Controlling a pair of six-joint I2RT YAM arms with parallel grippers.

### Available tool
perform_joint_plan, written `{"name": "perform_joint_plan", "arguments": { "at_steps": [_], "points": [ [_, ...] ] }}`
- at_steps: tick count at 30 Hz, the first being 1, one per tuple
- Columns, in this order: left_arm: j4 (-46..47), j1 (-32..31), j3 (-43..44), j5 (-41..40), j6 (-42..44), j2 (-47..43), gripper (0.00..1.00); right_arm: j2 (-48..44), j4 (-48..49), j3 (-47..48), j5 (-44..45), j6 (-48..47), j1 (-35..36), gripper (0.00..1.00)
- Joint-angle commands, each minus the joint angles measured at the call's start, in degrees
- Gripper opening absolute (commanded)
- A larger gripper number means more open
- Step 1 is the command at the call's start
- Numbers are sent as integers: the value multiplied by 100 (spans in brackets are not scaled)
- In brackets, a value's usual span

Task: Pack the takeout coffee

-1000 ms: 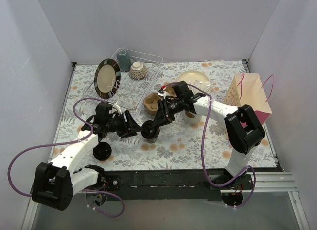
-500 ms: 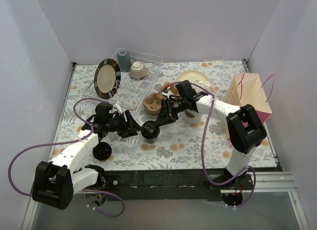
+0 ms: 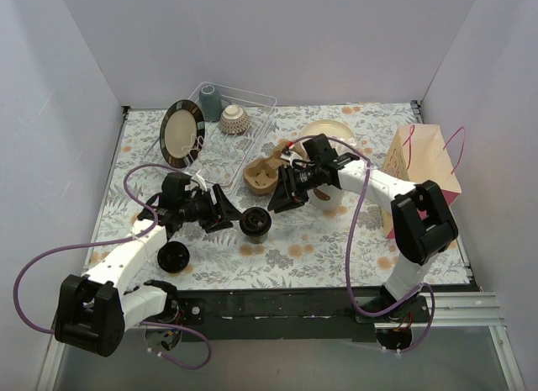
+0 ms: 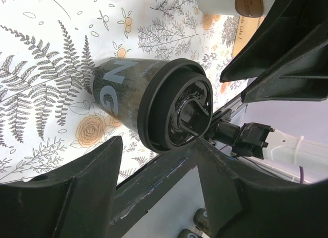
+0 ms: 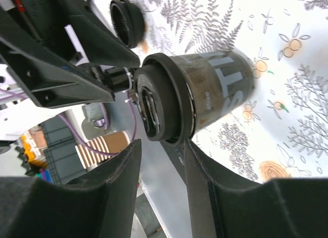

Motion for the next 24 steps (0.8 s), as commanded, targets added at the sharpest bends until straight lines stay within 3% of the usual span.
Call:
{"name": "perform_joint_plan", "arguments": {
  "at_steps": [1, 7, 24],
  "points": [
    [-46, -31, 307, -116, 373, -58, 59, -289, -605, 527, 349, -454, -10, 48],
    [-530, -84, 773, -670, 874, -14, 60, -447, -1160, 975, 911, -684, 69, 48],
    [-206, -840, 748, -943, 972, 706, 64, -412, -1539, 1345, 1931, -1088, 544, 58]
  ]
}}
